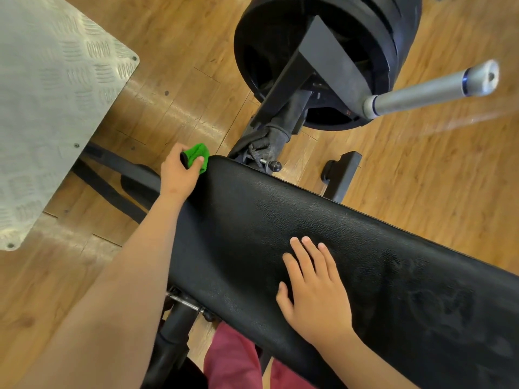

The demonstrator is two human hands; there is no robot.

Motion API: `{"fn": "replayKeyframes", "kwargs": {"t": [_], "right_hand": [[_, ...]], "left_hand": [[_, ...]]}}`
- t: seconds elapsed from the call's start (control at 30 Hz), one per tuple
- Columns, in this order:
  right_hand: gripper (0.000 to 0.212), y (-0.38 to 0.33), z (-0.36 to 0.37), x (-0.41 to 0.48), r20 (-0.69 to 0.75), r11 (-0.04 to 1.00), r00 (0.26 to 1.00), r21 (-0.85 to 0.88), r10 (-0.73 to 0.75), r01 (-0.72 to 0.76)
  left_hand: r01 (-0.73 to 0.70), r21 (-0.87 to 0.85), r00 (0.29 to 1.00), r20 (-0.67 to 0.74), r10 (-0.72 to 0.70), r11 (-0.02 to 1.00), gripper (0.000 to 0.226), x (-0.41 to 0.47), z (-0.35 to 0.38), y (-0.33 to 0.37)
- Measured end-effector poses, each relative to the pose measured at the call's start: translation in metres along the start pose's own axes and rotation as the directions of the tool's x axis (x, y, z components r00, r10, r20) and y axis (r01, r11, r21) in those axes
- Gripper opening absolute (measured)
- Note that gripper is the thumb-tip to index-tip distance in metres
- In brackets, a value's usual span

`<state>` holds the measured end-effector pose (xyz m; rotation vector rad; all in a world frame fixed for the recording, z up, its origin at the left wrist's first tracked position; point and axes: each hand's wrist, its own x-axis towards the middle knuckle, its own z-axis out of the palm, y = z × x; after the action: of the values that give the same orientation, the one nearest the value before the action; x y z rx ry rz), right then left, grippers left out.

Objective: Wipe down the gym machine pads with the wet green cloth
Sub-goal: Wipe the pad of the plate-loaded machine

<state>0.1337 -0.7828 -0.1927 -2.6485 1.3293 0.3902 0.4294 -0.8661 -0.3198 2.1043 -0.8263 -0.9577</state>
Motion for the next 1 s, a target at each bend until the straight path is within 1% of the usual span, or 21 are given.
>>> {"fn": "replayKeyframes", "kwargs": {"t": [0.1, 0.33, 0.53, 0.67, 0.77, 0.9, 1.0], "right_hand": [[0.046, 0.0, -0.001, 0.0, 0.003, 1.0, 1.0, -0.001, 0.0, 0.0], [0.046, 0.0, -0.002, -0.001, 0.012, 1.0, 1.0, 0.006, 0.013, -0.013], [0.046, -0.002, -0.005, 0.0, 0.033, 0.999, 0.999, 0.01, 0.037, -0.038], [0.045, -0.002, -0.007, 0.0, 0.044, 0.999, 0.998, 0.012, 0.037, -0.038], [0.044, -0.001, -0.01, 0.0, 0.06, 0.999, 0.998, 0.016, 0.034, -0.035], [0.046, -0.001, -0.024, -0.015, 0.048, 0.995, 0.998, 0.087, 0.039, -0.043], [0.047, -0.002, -0.037, -0.049, 0.014, 0.993, 0.995, 0.062, 0.096, -0.097]], "left_hand": [[0.032, -0.013, 0.999, -0.04, -0.033, 0.999, 0.015, -0.021, -0.006, -0.006], [0.114, 0.025, 0.987, -0.116, -0.111, 0.993, 0.018, -0.074, -0.024, -0.033], [0.215, 0.096, 0.962, -0.193, -0.194, 0.972, 0.019, -0.116, -0.034, -0.056], [0.249, 0.074, 0.949, -0.219, -0.228, 0.966, 0.017, -0.141, -0.041, -0.063], [0.309, 0.052, 0.925, -0.248, -0.288, 0.95, 0.016, -0.159, -0.045, -0.07], [0.371, -0.014, 0.9, -0.243, -0.363, 0.929, 0.019, -0.181, -0.047, -0.071], [0.366, -0.01, 0.911, -0.202, -0.361, 0.93, 0.019, -0.204, -0.046, -0.063]]}}
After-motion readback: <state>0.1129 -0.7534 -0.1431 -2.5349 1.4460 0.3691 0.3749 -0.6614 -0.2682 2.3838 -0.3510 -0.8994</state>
